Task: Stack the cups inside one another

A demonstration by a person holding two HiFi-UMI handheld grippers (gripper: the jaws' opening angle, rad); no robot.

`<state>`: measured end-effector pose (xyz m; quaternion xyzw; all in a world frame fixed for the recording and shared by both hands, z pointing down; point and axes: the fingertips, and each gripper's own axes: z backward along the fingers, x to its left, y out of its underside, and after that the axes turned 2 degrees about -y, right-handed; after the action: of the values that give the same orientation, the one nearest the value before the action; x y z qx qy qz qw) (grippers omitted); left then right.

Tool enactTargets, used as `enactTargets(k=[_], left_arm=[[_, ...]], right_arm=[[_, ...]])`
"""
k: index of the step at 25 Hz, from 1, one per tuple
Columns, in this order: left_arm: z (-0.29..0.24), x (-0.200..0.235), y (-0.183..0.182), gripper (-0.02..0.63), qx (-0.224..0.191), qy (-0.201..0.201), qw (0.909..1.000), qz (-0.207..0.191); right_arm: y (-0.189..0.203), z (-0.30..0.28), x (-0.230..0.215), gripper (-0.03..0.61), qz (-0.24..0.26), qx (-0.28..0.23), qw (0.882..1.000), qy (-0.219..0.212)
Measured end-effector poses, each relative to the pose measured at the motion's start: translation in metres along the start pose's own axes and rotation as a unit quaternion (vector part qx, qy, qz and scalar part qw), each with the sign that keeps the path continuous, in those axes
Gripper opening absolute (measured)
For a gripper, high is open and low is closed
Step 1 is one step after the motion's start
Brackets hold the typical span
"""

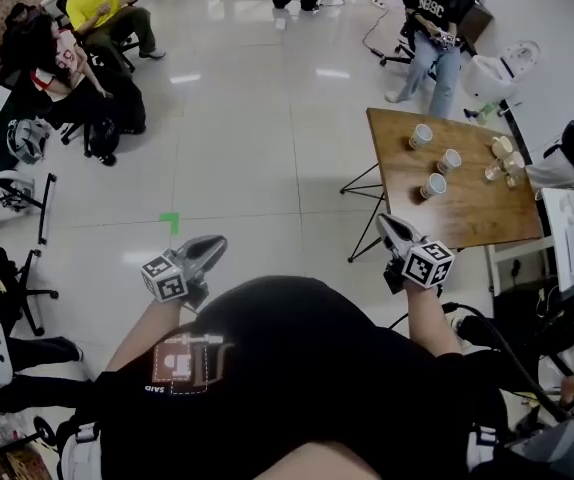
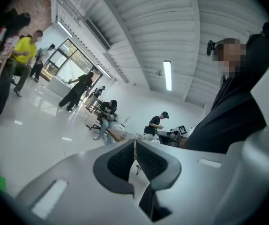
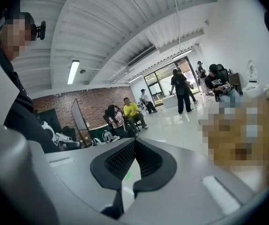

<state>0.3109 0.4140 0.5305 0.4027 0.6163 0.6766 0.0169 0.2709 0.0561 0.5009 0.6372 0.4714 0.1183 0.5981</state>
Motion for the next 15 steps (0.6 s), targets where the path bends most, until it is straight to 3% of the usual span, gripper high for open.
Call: enactTargets(k=[2,6,11,15], left_arm=[[-0.01,0.032,-0.031,0.015,0.013,0.009,0.9998,-0.01],[-0.044,0.076,-0.071,0.015,-0.002,0.012,0.9999,-0.005],[-0.105,0.104,-0.08,0.015,0.001,0.015,0.9999,0.003],[-0.147,0.14,-0.116,0.015,-0.019,-0.015,0.9996,-0.014]], right_arm=[[-0.013,-0.027,0.0,0.014,-0.003,-0.005,1.0,0.01],[-0.026,-0.065,-0.014,0.014,0.005,0.021,1.0,0.012],[-0.053,-0.1,-0.075,0.014,0.009,0.021,1.0,0.012],[-0.095,-0.159,-0.122,0.014,0.036,0.015,0.999,-0.024]])
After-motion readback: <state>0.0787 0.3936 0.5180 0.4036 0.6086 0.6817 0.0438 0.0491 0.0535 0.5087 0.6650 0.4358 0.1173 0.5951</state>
